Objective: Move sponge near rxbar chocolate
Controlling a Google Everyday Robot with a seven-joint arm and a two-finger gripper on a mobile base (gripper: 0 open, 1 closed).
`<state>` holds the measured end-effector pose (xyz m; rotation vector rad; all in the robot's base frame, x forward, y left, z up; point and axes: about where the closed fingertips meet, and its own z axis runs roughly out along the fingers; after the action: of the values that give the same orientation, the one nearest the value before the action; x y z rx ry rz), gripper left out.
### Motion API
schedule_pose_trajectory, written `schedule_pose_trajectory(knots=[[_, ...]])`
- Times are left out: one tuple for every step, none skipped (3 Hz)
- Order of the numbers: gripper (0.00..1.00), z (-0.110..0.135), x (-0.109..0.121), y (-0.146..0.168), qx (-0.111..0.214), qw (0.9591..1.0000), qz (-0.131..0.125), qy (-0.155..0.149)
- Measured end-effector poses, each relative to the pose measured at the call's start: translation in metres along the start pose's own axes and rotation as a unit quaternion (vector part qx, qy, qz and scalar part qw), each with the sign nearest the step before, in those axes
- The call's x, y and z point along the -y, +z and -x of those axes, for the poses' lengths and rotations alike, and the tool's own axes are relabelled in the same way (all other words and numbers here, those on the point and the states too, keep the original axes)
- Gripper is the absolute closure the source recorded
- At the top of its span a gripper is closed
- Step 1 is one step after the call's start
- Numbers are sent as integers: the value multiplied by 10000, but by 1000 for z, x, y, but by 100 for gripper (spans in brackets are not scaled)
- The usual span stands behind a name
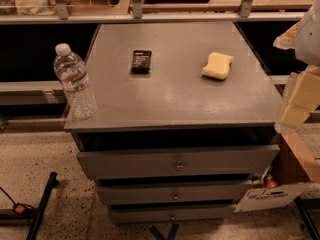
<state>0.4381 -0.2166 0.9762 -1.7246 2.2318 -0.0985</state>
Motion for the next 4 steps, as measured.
schedule_pose_trajectory(knots=[[0, 0, 0, 0, 0, 10000, -1, 0], [0, 2, 4, 1, 97, 10000, 14, -8], [0, 20, 38, 23, 406, 9991, -76, 57], [0, 34, 97, 64, 727, 9962, -279, 401]])
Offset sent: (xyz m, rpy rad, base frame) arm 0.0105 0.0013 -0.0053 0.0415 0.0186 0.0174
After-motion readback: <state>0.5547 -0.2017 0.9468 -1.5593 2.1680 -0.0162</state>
